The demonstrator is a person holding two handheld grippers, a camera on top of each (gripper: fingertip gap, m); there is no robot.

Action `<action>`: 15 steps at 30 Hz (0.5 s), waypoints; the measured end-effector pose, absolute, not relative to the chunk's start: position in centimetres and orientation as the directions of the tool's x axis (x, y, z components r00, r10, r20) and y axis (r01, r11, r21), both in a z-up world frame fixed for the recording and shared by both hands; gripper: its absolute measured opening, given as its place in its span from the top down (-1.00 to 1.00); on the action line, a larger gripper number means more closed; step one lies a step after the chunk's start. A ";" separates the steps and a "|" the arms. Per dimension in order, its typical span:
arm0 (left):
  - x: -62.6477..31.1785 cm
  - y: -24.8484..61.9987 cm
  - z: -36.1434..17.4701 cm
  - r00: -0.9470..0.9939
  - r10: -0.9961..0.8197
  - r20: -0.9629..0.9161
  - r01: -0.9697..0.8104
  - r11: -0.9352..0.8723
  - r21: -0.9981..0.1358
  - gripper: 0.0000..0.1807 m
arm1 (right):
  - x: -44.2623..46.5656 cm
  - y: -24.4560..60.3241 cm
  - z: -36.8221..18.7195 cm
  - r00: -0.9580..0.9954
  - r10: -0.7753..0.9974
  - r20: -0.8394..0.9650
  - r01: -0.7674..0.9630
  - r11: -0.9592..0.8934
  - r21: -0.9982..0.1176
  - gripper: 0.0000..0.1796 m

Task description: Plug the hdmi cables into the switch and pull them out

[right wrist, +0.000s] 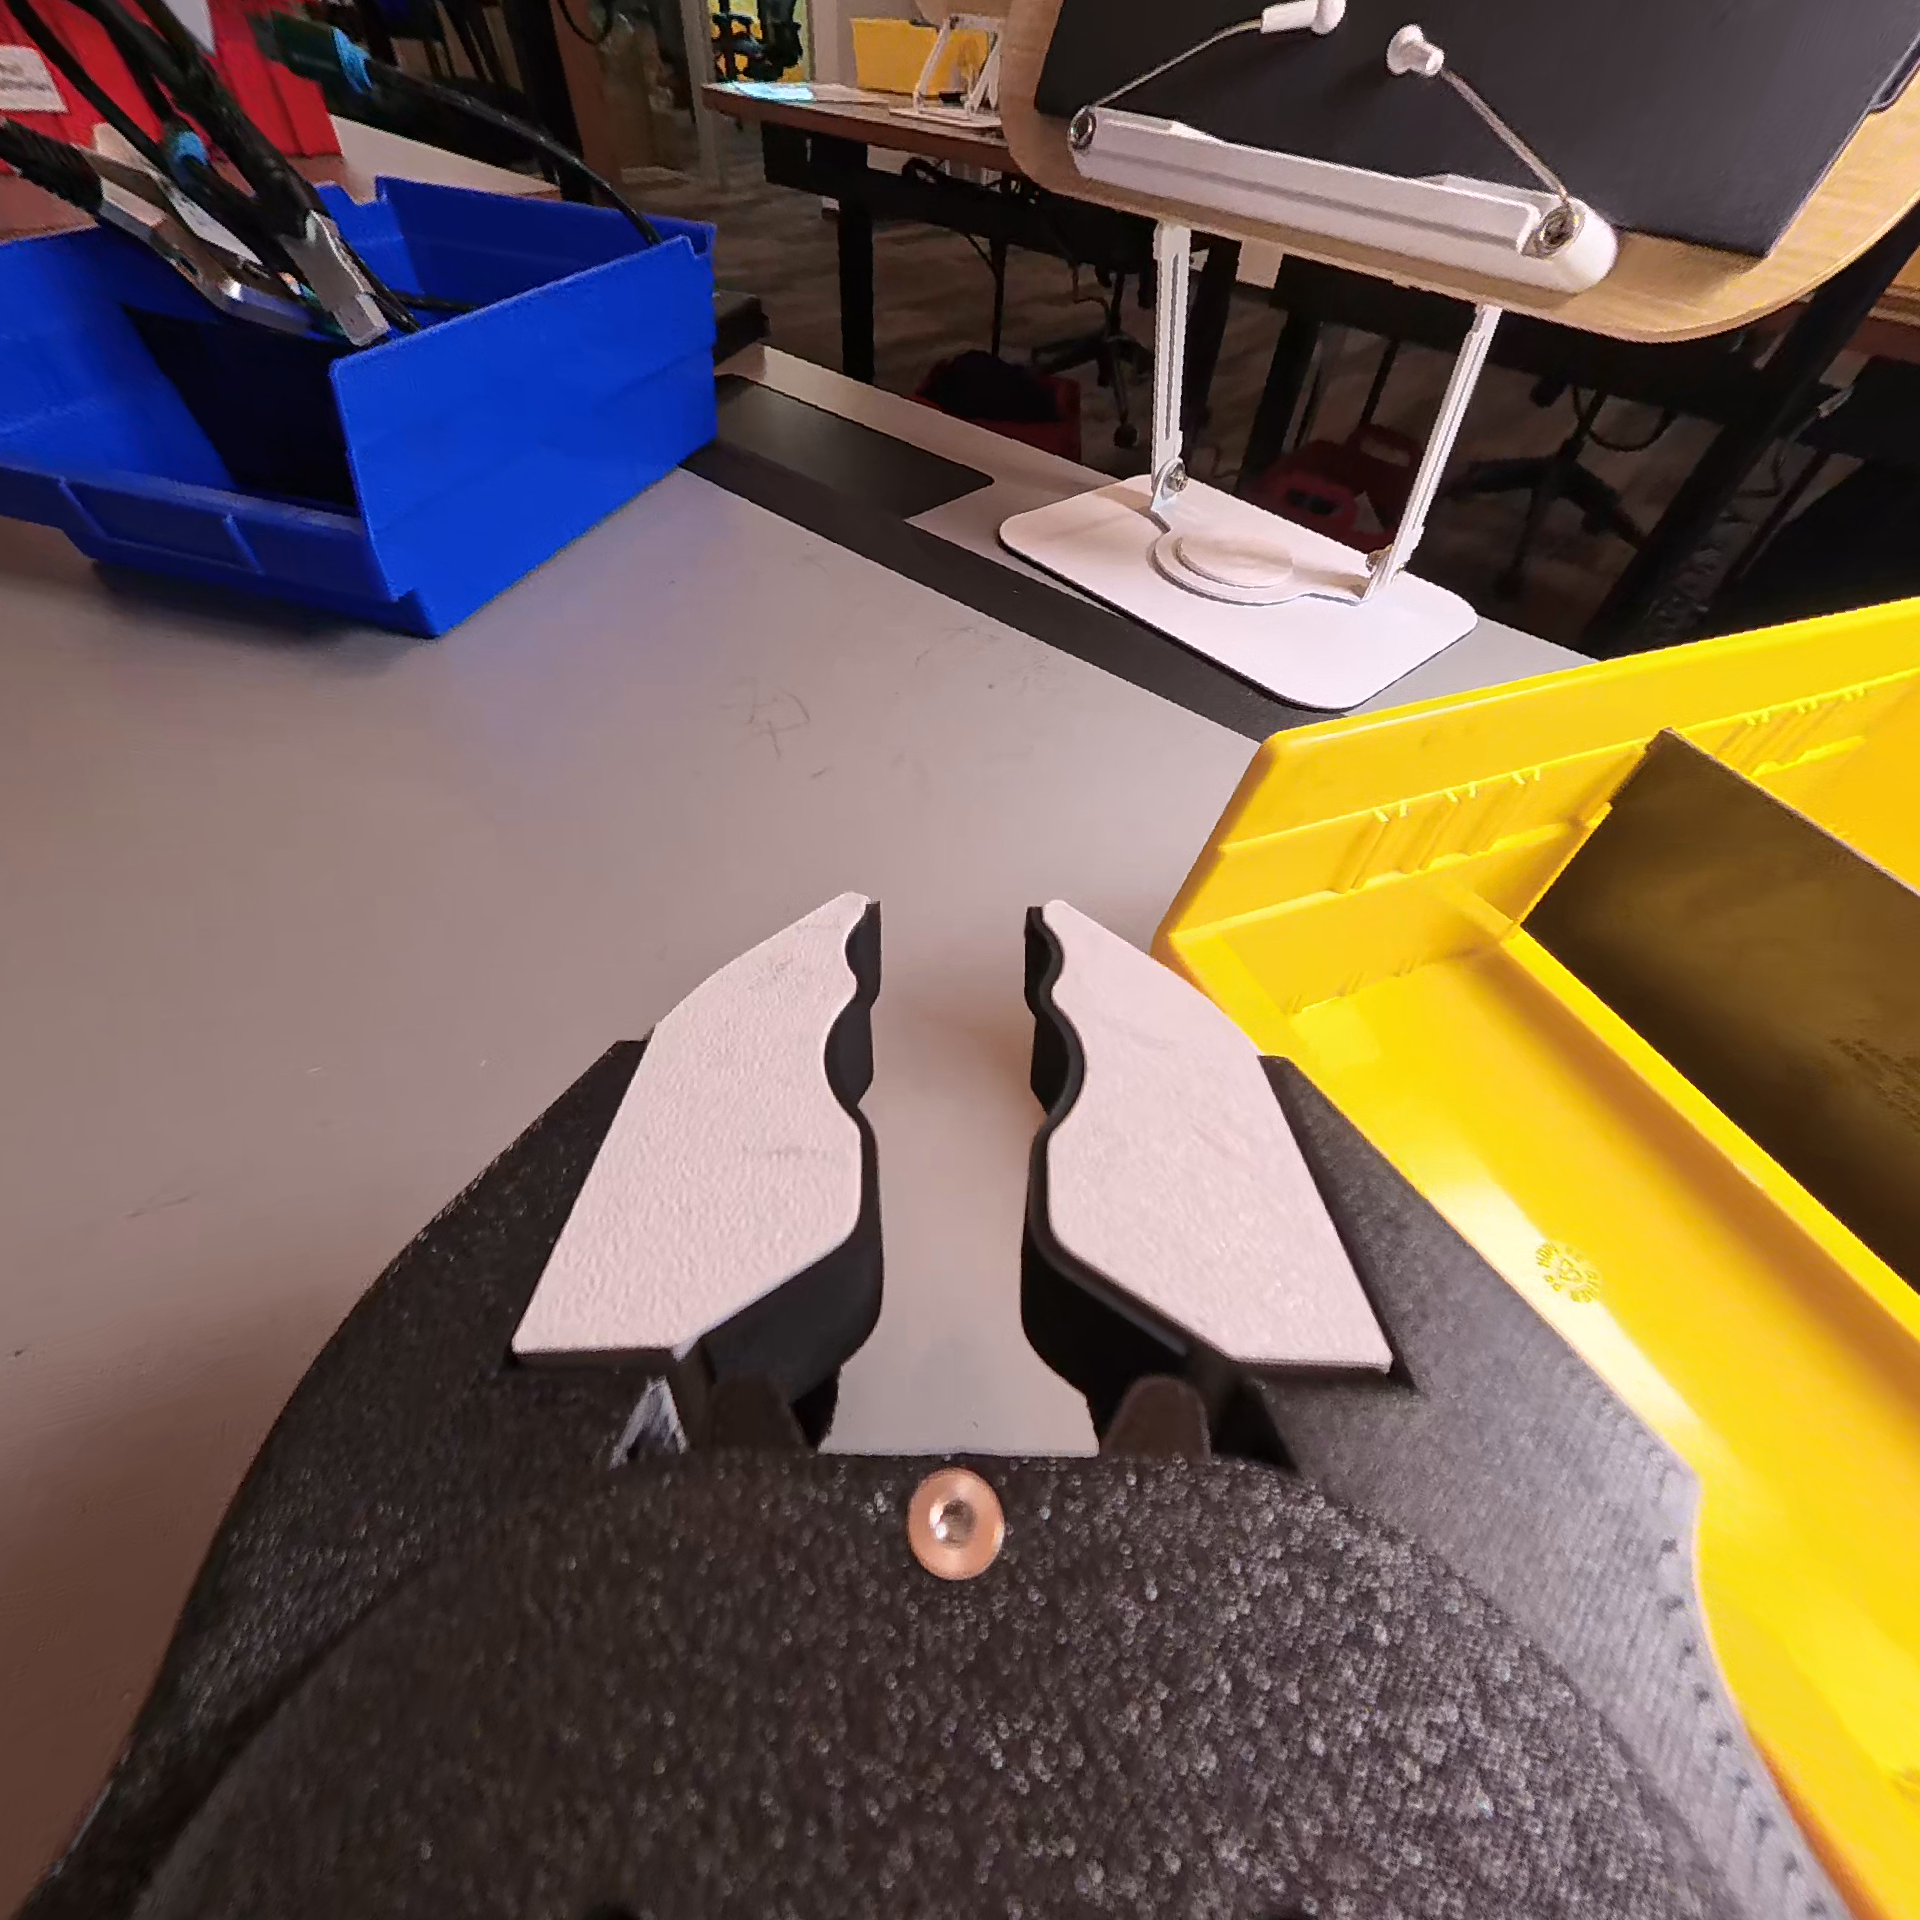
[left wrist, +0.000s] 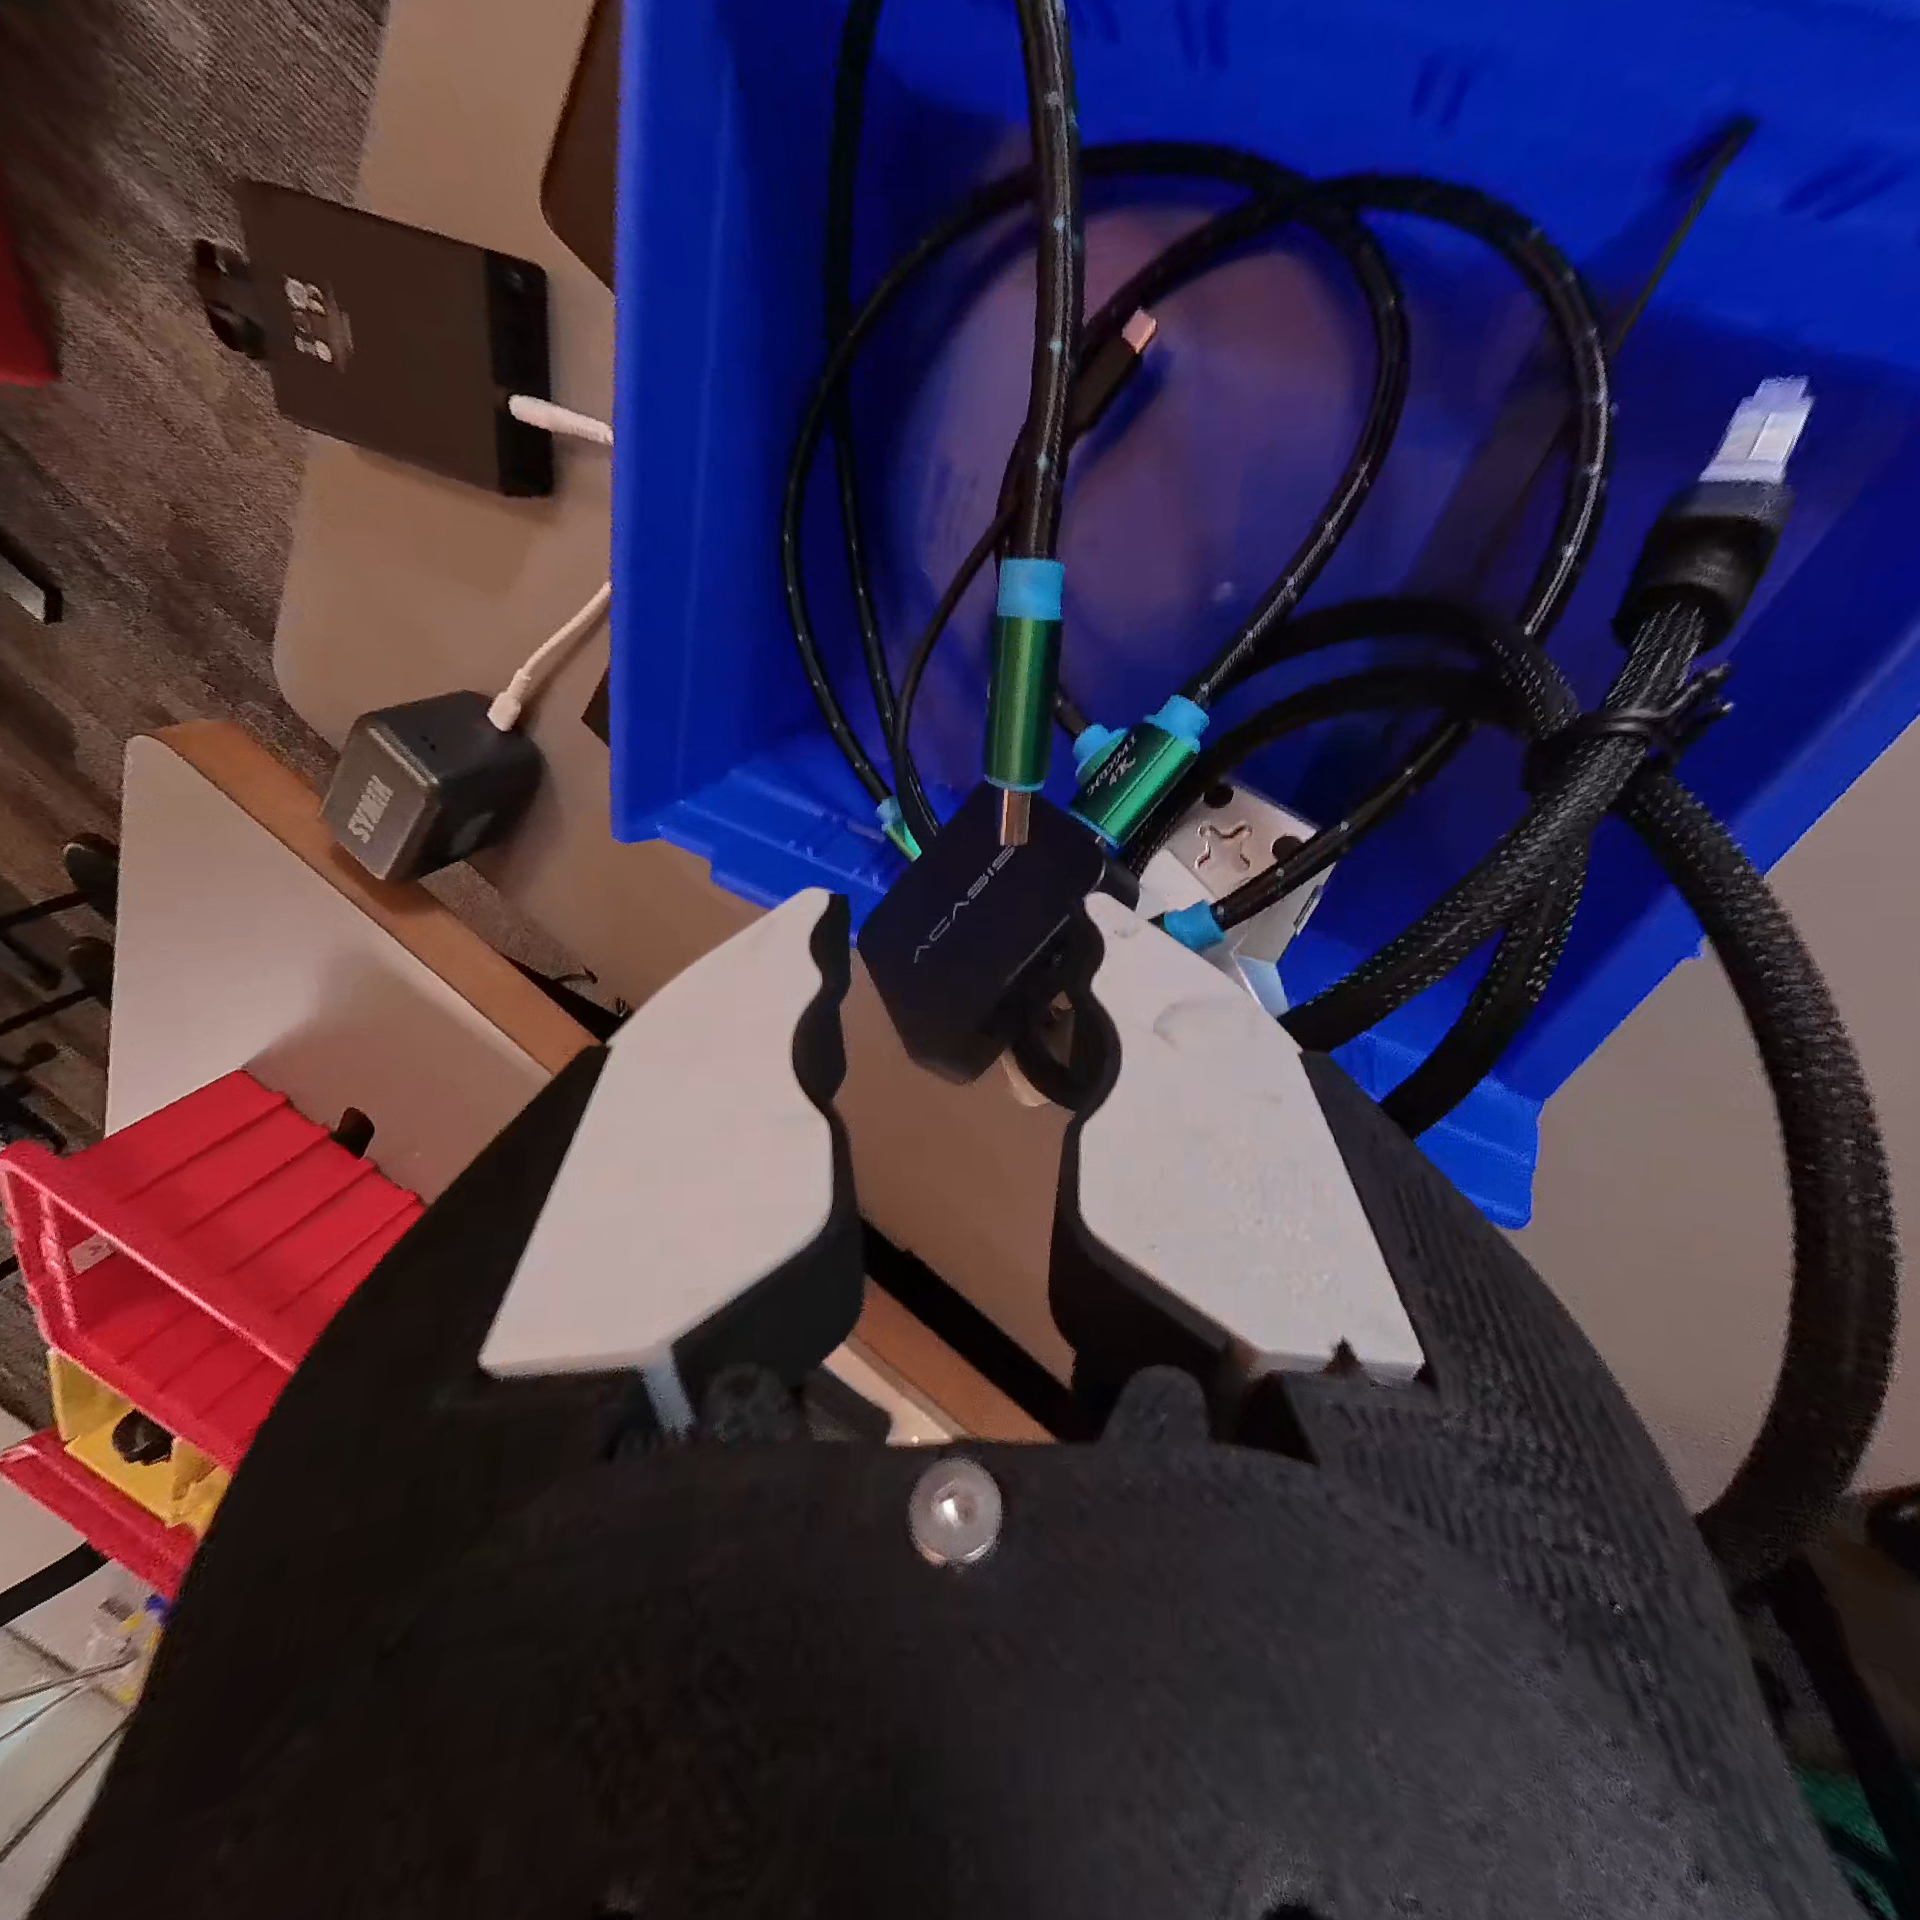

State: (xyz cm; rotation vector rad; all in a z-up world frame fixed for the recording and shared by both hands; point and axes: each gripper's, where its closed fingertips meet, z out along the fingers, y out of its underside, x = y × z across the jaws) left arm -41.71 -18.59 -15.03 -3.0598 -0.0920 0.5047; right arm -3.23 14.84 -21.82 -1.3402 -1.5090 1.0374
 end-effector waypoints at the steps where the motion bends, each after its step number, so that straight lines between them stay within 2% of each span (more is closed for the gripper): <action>1: -41.7 -19.0 -15.3 0.948 0.044 -0.314 0.042 -0.999 -0.013 0.56 | -3.2 14.8 -22.0 -0.073 0.995 0.069 0.299 0.087 -0.950 0.71; 7: -42.1 -20.8 -15.2 0.938 -0.100 -0.332 -0.044 -0.984 0.171 0.52 | -3.3 14.8 -22.5 -0.077 0.994 0.081 0.314 0.101 -0.944 0.72; 12: -42.3 -21.4 -16.4 0.916 -0.213 -0.341 -0.137 -0.963 0.233 0.47 | -3.2 15.0 -22.8 -0.072 0.994 0.080 0.320 0.099 -0.942 0.72; 15: -43.3 -21.0 -16.9 0.866 -0.287 -0.410 -0.193 -0.947 0.257 0.45 | -3.2 15.2 -22.8 -0.067 0.995 0.072 0.320 0.090 -0.943 0.72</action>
